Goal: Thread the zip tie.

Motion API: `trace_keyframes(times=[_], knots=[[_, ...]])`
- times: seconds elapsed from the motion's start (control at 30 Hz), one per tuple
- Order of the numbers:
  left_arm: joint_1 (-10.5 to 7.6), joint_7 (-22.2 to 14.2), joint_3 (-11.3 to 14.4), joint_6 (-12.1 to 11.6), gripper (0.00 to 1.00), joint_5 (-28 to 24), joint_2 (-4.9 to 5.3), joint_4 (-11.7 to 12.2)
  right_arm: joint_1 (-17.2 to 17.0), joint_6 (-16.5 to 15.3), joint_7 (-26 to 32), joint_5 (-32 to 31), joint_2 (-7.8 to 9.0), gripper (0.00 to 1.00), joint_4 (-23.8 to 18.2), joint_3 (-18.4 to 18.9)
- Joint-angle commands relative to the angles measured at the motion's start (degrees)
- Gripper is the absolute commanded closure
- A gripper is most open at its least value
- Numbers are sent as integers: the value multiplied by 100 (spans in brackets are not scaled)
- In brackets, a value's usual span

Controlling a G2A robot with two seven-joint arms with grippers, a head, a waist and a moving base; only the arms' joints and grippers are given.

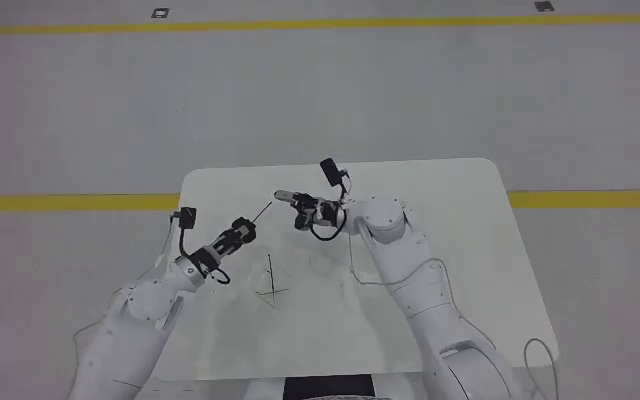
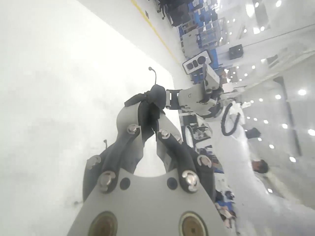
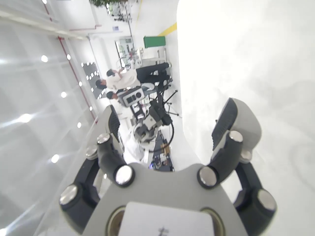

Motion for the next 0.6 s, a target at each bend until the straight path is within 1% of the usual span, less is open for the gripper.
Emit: trace_keyframes(times=[0.0,0.1,0.13,0.17,0.2,0.23,0.27,0.3,0.33,0.57], knots=[[-14,-748,-201,-10,100,-563,48,182,105,-255,397,156,48,0,210,51],[-59,-1529,-341,-10,100,-1198,78,397,289,-520,876,369,77,0,530,-15],[-93,-1830,-386,-10,100,-1374,87,483,403,-603,1065,463,80,0,722,-68],[-111,-2030,-403,-10,100,-1503,89,561,491,-667,1303,609,70,0,891,-130],[-143,-2239,-409,-10,100,-1611,90,623,591,-740,1691,863,54,0,1092,-193],[-191,-2469,-421,-10,100,-1745,88,712,736,-827,2013,1252,40,0,1390,-178],[-222,-2566,-430,-10,100,-1828,82,780,736,-827,2013,1252,40,0,1390,-178],[-258,-2631,-436,-10,100,-1833,78,792,736,-827,2013,1252,40,0,1390,-178],[-280,-2689,-452,-10,100,-1724,75,723,736,-827,2013,1252,40,0,1390,-178],[-280,-2689,-452,-10,100,-1724,75,723,736,-827,2013,1252,40,0,1390,-178]])
